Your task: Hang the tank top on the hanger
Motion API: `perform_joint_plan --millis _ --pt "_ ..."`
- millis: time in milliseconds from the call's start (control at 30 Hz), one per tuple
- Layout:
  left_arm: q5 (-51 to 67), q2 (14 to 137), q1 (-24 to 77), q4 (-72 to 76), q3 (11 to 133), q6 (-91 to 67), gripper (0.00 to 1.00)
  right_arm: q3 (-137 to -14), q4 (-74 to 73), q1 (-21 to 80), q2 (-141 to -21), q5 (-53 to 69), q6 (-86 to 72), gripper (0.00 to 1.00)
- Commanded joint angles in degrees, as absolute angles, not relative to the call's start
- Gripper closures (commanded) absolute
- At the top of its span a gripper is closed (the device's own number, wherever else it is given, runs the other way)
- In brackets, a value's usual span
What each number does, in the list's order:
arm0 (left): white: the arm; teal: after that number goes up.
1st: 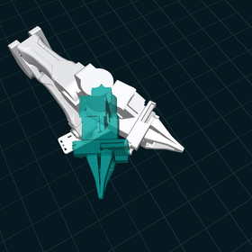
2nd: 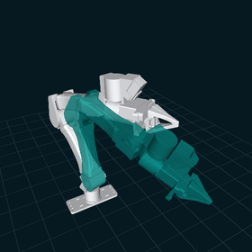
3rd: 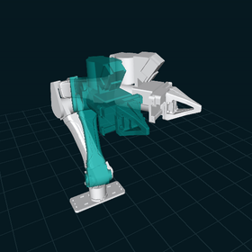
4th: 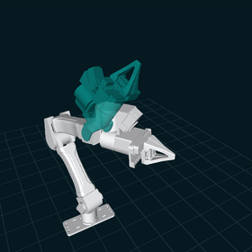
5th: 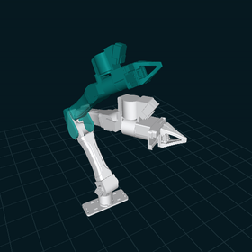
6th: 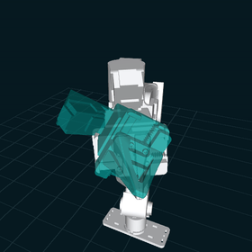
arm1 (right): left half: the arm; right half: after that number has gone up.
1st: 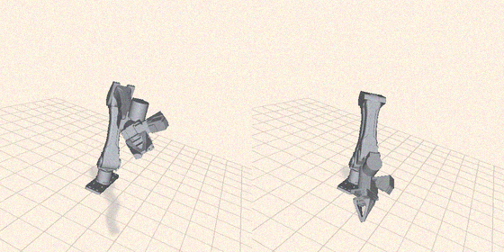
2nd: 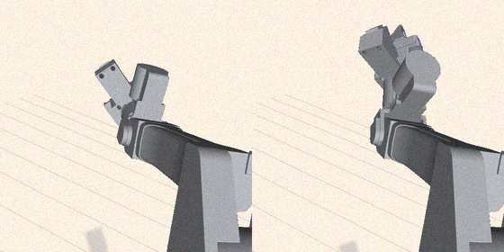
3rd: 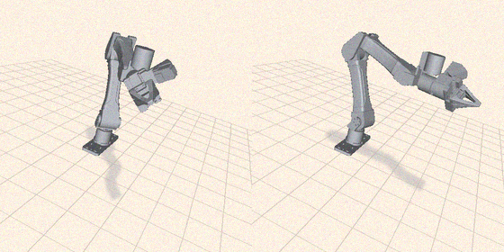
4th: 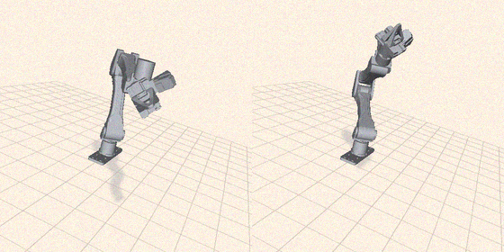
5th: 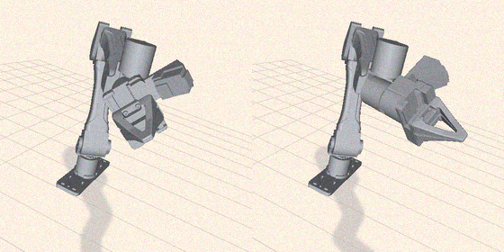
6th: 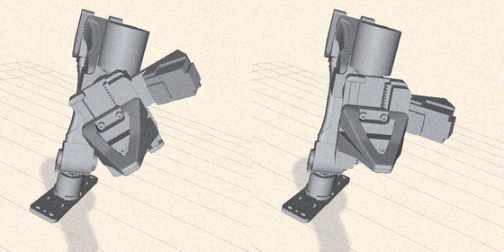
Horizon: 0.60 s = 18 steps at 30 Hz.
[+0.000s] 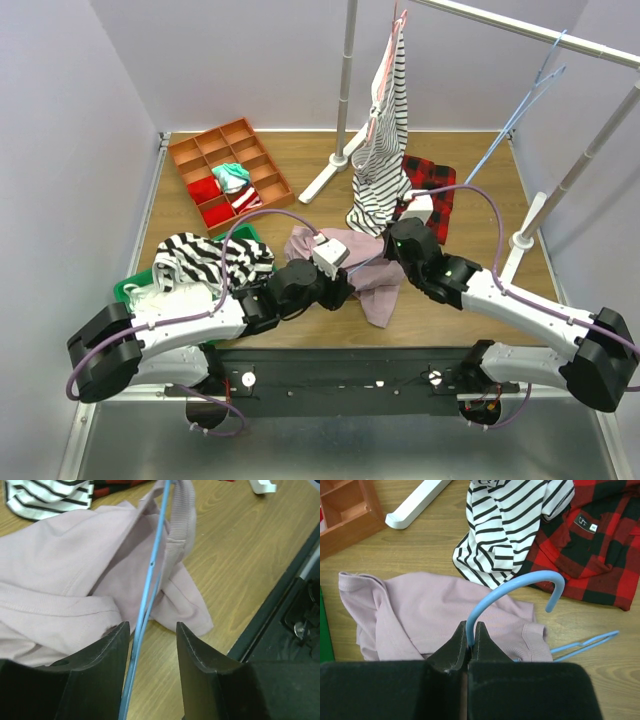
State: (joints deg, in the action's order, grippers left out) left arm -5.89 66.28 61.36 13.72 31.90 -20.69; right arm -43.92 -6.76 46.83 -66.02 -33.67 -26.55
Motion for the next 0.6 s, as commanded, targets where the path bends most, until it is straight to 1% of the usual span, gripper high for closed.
perform_joint_plan --millis 0,167,267,333,400,500,567 --pt "-12.55 63.38 61.70 7.84 34.45 -25.13 0.48 -40.78 -7.21 46.76 -66.44 -37.79 -33.04 0.99" --pt "-22.39 59.95 61.52 -2.70 37.34 -33.21 0.49 -38.50 -5.89 46.85 -65.57 -37.00 -33.31 0.99" --pt "-26.17 59.15 60.74 -10.09 39.89 -38.64 0.51 -37.19 -5.45 46.85 -65.13 -36.30 -33.14 0.99" --pt "-26.63 59.24 59.77 -13.60 40.69 -41.12 0.52 -36.74 -5.45 46.85 -64.69 -35.86 -33.22 0.99" --pt "-24.18 60.55 58.45 -16.33 43.14 -43.06 0.53 -35.95 -5.45 46.85 -64.08 -35.25 -32.87 0.99" --pt "-22.33 65.73 57.57 -22.66 48.76 -41.15 0.55 -34.90 -5.01 46.93 -63.20 -34.10 -31.73 0.99" --pt "-21.97 71.26 57.22 -27.84 53.32 -39.47 0.55 -34.54 -5.27 47.02 -62.49 -33.75 -31.20 0.99"
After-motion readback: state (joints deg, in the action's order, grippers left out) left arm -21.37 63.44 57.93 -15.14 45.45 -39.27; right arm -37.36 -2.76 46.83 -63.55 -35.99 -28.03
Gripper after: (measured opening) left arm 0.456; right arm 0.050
